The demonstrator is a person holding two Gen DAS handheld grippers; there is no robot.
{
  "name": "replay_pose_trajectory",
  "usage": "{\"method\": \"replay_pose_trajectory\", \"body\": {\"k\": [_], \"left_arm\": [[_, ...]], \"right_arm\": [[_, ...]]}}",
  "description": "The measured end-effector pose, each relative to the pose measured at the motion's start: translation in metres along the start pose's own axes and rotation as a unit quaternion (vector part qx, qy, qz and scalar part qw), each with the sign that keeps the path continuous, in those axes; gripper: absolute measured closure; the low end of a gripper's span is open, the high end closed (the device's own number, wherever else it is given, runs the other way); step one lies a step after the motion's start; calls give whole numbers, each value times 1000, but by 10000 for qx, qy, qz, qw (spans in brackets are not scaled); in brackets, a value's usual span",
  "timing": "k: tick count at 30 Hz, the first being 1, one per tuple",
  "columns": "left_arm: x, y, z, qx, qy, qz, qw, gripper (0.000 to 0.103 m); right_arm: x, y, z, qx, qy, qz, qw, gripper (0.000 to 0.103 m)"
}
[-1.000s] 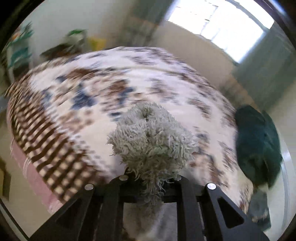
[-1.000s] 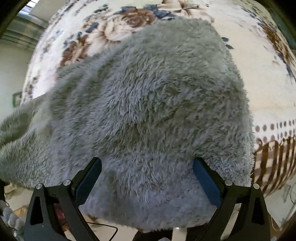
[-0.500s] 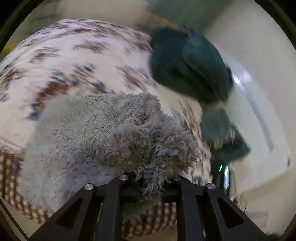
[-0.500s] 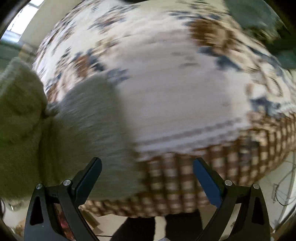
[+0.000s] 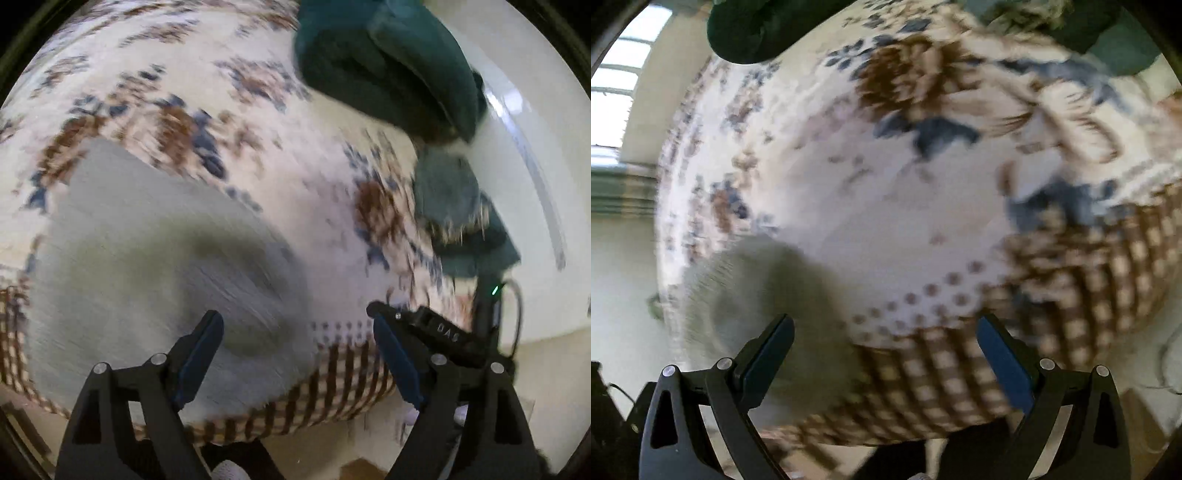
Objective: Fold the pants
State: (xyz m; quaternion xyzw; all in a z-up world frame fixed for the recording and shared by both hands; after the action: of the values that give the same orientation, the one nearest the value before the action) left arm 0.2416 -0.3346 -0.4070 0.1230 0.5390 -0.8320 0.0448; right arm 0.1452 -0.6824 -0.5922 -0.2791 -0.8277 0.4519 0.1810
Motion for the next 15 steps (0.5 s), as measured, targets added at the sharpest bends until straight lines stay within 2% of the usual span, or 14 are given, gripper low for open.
{"method": "replay_pose_trajectory", "body": {"k": [3, 6, 9, 10, 12, 13, 14, 15], "left_arm": [[-22, -33, -31, -244, -315, 404, 9984, 20], [-44, -40, -78, -782, -525, 583, 9939, 20], [-61, -28, -127, -1377, -669, 439, 9872, 20], [-63, -24, -139, -1498, -698, 390, 9855, 20], [-71, -11, -163, -1694, -761, 280, 9822, 20], [-75, -4, -175, -1788, -812, 226, 9803, 20], [-74, 0, -183, -1810, -874, 191, 9794, 20], [-75, 5, -190, -1739, -956, 123, 9800, 20]], "right_arm": [[-14, 38, -27, -766, -13, -346, 9965, 1], [-25, 79, -40, -978, -27, -610, 9933, 1], [-31, 122, -44, -1295, 157, -1143, 9848, 1], [-31, 138, -45, -1620, 342, -1399, 9762, 1], [-26, 148, -49, -1866, 561, -1558, 9684, 3], [-25, 145, -53, -1825, 577, -1371, 9719, 23], [-25, 139, -59, -1645, 443, -1146, 9787, 63], [-25, 135, -63, -1510, 319, -1063, 9823, 78]]}}
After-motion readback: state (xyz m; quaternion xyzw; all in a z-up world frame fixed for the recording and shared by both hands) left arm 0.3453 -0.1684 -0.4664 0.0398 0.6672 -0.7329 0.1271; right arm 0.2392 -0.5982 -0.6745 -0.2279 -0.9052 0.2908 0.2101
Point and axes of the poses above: each gripper's, at about its wrist camera, not at the fingertips, and y roughly the way its jaws point, z to its right, x to its underside, the point moved 1 cm from there along y, roughly the way its jaws point, and after that the axes turned 1 degree about -y, right-handed, at the moved point
